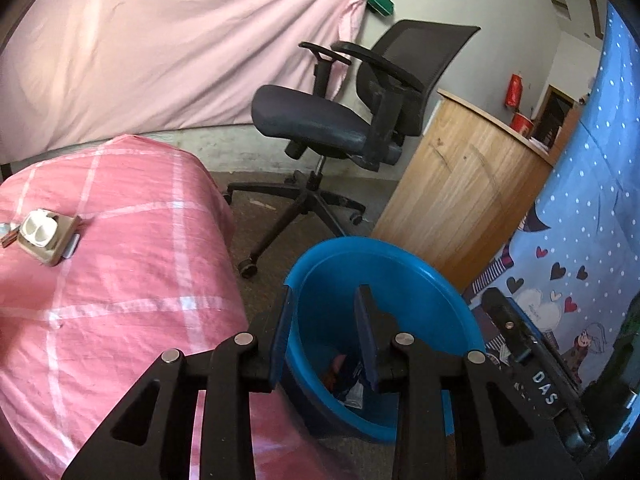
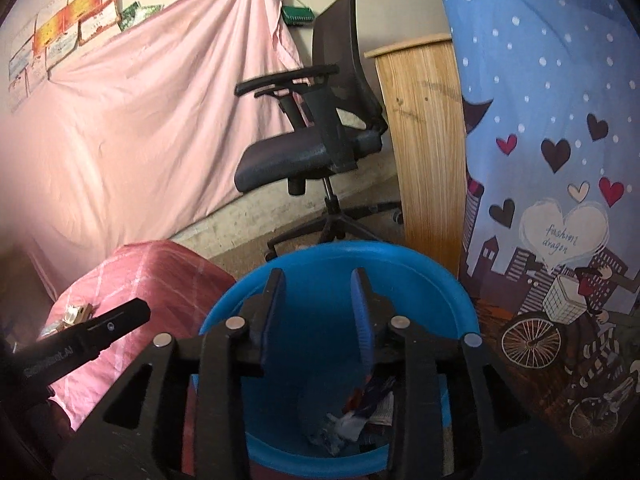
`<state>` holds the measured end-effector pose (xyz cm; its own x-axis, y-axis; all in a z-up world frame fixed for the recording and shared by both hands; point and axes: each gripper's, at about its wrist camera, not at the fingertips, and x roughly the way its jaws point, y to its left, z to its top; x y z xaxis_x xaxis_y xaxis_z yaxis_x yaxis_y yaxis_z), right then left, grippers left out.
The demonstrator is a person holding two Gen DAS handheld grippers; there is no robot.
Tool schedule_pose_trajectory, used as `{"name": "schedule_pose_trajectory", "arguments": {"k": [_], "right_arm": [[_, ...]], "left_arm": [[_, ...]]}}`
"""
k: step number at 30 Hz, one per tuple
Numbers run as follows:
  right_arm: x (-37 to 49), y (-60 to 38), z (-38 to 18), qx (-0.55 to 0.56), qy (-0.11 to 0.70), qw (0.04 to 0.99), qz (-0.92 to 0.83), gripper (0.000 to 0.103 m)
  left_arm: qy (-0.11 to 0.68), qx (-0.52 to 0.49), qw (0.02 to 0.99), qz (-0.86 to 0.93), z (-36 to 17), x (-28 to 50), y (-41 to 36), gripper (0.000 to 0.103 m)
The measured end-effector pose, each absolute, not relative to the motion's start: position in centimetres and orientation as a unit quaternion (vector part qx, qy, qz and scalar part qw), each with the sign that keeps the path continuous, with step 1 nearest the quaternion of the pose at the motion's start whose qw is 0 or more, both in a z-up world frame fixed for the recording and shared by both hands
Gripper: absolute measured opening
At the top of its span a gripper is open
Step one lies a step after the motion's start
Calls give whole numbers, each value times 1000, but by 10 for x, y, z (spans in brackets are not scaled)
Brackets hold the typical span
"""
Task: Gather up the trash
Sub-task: 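Open left tool dropping green wrapper while right tool drops snack wrapper into basin, then move both open tools back over the trash on the bed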
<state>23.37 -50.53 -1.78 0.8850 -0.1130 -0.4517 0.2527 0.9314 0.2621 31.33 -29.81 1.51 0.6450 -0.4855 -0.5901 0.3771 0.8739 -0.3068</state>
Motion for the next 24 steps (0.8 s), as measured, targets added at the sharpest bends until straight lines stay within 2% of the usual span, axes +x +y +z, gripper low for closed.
{"name": "schedule_pose_trajectory", "arguments": {"k": [8, 10, 12, 17, 20, 24], "right_arm": [[222, -492, 0, 148, 165, 972, -74, 73], [218, -483, 8, 140, 143, 978, -64, 81], [216, -474, 15, 133, 125, 982, -53, 86], [211, -452, 29, 123, 88, 988, -36, 101], [209, -437, 36, 116, 67, 991, -19, 103], [209, -417, 43, 107, 48, 993, 8, 103]], "left_arm": [[314, -81, 921, -217, 32, 301, -277, 29], [302, -89, 925, -213, 37, 296, -267, 41], [281, -99, 932, -205, 44, 288, -252, 48], [247, -101, 949, -168, 59, 272, -216, 56], [231, -103, 957, -142, 65, 263, -192, 61], [196, -108, 969, -110, 71, 248, -156, 78]]}}
